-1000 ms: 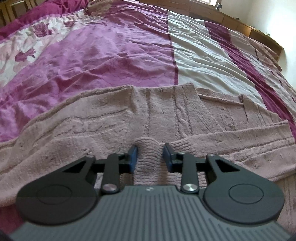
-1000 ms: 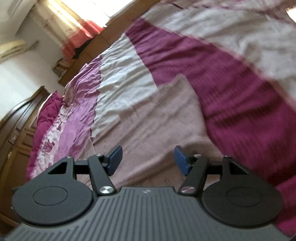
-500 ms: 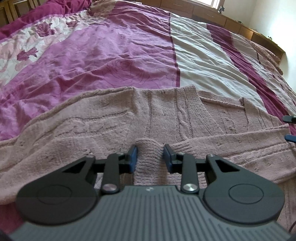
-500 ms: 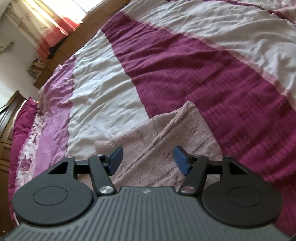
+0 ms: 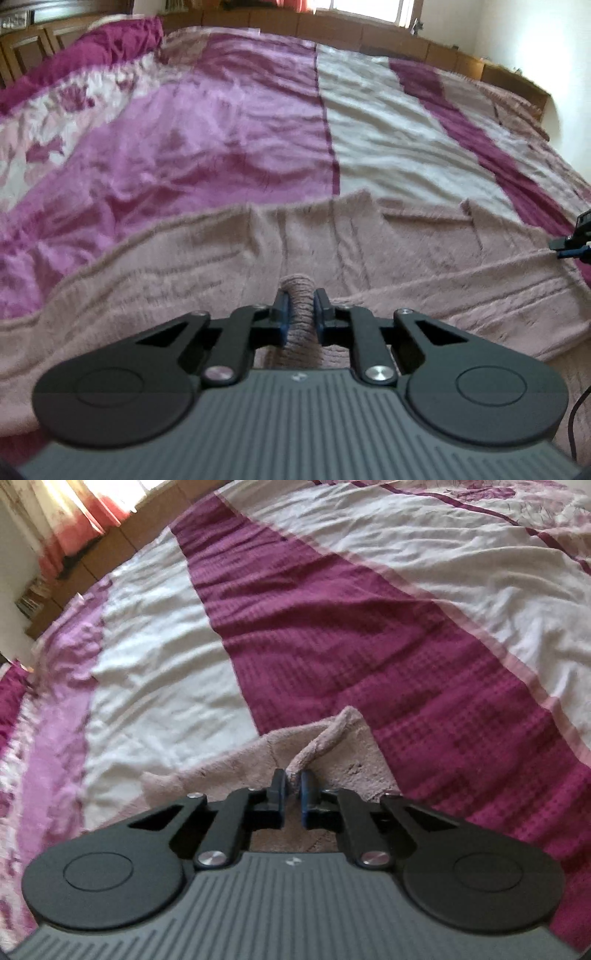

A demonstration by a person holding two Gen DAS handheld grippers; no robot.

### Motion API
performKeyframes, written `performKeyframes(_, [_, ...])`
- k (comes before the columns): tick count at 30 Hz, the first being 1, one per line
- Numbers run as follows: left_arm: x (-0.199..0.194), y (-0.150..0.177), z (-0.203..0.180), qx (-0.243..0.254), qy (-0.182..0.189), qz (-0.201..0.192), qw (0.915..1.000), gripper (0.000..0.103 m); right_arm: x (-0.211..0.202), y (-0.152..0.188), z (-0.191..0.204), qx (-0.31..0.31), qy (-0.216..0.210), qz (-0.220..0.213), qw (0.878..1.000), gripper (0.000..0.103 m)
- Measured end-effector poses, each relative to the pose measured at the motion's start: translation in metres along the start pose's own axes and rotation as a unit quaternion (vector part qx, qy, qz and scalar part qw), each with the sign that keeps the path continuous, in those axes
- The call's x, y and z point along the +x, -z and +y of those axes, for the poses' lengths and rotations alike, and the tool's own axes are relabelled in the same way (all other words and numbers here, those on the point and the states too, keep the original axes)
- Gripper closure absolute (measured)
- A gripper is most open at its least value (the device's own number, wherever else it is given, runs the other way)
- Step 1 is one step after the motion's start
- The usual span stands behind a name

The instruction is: Fold small clothes

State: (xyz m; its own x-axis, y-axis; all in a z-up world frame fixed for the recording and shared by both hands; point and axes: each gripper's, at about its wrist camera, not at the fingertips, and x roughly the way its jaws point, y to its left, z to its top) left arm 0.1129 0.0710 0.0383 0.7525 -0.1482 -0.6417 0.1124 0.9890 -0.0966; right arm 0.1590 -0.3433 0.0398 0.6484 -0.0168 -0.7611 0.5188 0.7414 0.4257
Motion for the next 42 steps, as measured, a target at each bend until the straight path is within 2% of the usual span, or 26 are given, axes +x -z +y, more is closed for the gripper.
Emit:
performKeyframes(4, [-0.008,-0.012,-0.004,0.000,0.006,-0.039,0.9992,0.088,-0.015,-0.003,-0.008,0.019,-0.035,-0.028,0.999,0.096])
performKeyframes(8, [0.000,-0.024,-0.006,-0.004,-0.001,-0.061,0.9981,0.088,-0.015,-0.008,-0.016,0.039,-0.036,-0.050,0.997,0.096])
performKeyframes(10, [0.014,-0.026,-0.007,0.006,-0.010,-0.050,0.9987,0.088,-0.011,-0.008,-0.017,0.034,-0.037,-0.049,0.998,0.096])
performKeyframes(13, [0.038,-0.023,-0.006,0.018,-0.032,-0.012,0.9992,0.084,0.002,-0.005,-0.018,0.014,-0.048,-0.029,0.998,0.095])
performKeyframes(14, [0.043,-0.020,-0.004,0.016,-0.035,-0.002,0.9993,0.078,0.004,-0.003,-0.017,0.005,-0.045,-0.030,0.999,0.095])
performKeyframes(16, [0.045,-0.017,0.001,0.005,-0.040,0.010,0.9991,0.071,0.006,0.000,-0.018,-0.006,-0.052,-0.037,0.998,0.082])
performKeyframes(17, [0.043,-0.015,0.005,0.000,-0.041,0.008,0.9991,0.066,0.004,0.001,-0.019,-0.009,-0.055,-0.039,0.998,0.080])
performKeyframes(19, [0.037,-0.013,0.011,-0.003,-0.045,0.006,0.9990,0.057,-0.002,0.003,-0.020,-0.015,-0.062,-0.045,0.997,0.067])
performKeyframes(21, [0.031,-0.013,0.016,-0.007,-0.051,0.003,0.9986,0.050,-0.014,0.006,-0.019,-0.032,-0.071,-0.055,0.995,0.061])
performKeyframes(25, [0.020,-0.012,0.022,-0.018,-0.041,0.011,0.9989,0.049,-0.047,0.022,-0.013,-0.088,-0.080,-0.068,0.991,0.054])
performKeyframes(30, [0.016,-0.004,0.015,-0.013,-0.031,0.032,0.9989,0.049,-0.077,0.056,-0.014,-0.159,-0.076,-0.055,0.983,0.054])
performKeyframes(34, [0.024,0.003,0.007,0.011,-0.068,0.040,0.9968,0.045,-0.079,0.083,-0.019,-0.191,-0.065,-0.030,0.979,0.054])
performKeyframes(37, [0.025,0.004,0.008,0.005,-0.071,0.039,0.9967,0.044,-0.068,0.102,-0.025,-0.207,-0.049,-0.021,0.977,0.054])
performKeyframes(42, [0.015,0.003,0.011,-0.004,-0.070,0.041,0.9967,0.045,-0.064,0.113,-0.027,-0.230,-0.047,-0.042,0.971,0.053])
